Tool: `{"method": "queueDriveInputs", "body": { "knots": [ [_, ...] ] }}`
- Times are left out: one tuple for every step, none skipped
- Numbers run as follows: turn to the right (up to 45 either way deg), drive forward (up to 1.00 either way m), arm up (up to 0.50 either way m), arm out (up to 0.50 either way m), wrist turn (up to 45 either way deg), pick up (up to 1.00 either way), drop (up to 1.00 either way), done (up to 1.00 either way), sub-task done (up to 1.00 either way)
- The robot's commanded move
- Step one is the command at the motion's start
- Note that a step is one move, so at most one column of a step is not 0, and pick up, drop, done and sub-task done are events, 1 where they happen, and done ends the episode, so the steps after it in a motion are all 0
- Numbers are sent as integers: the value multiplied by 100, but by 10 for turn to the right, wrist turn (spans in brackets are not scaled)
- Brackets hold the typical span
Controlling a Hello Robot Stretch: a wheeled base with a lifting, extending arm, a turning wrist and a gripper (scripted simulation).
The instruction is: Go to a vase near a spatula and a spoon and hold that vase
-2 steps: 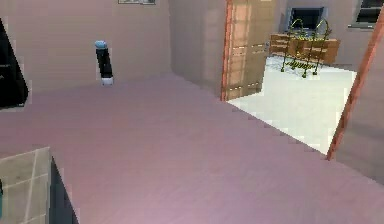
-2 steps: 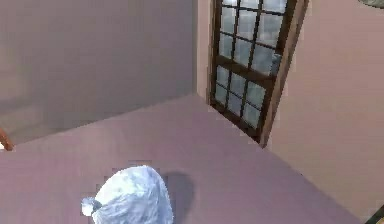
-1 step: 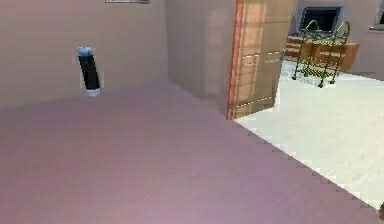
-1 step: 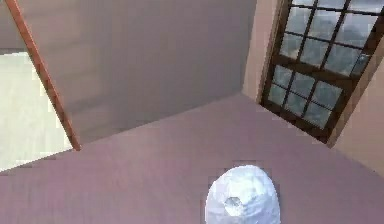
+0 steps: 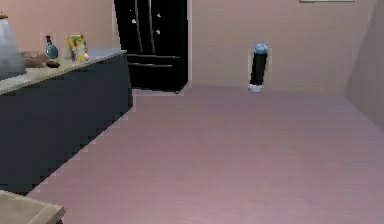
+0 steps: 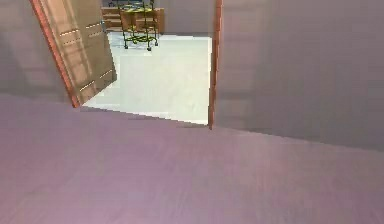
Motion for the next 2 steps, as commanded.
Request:
{"method": "queueDriveInputs", "body": {
  "knots": [
    [-390, 0, 0, 0, 0, 0, 0, 0, 0],
    [0, 20, 0, 0, 0, 0, 0, 0, 0]
  ]
}}
